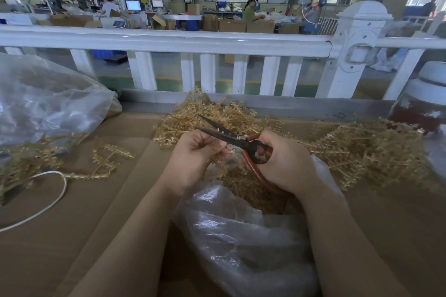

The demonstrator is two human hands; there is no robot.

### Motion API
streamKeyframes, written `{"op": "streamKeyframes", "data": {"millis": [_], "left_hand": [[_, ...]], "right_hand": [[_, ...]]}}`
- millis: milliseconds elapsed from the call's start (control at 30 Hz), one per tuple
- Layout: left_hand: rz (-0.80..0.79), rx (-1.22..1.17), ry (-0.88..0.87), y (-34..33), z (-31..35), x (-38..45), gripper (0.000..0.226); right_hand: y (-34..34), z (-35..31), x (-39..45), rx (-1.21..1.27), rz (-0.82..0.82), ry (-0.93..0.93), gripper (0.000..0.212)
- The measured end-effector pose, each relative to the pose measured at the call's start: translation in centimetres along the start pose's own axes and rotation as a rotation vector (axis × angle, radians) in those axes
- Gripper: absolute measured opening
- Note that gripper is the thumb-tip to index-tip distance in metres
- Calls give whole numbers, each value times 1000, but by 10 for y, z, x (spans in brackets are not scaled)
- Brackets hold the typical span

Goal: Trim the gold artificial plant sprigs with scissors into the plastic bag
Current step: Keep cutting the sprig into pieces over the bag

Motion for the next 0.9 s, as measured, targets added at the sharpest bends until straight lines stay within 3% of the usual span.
{"op": "streamKeyframes", "data": {"millis": [900], "left_hand": [[-75,166,38,-2,1,1,18]], "right_hand": [[0,-2,0,20,-7,28,38]]}}
Point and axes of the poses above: each hand's wrist, its own x-axis towards the middle knuckle, its own y-axis out of the back of the hand, z = x × y, the point moved 1 cm from there along x, towards the middle knuckle, and after that the axes turned 7 degrees about -z, right-handed, at the moved point
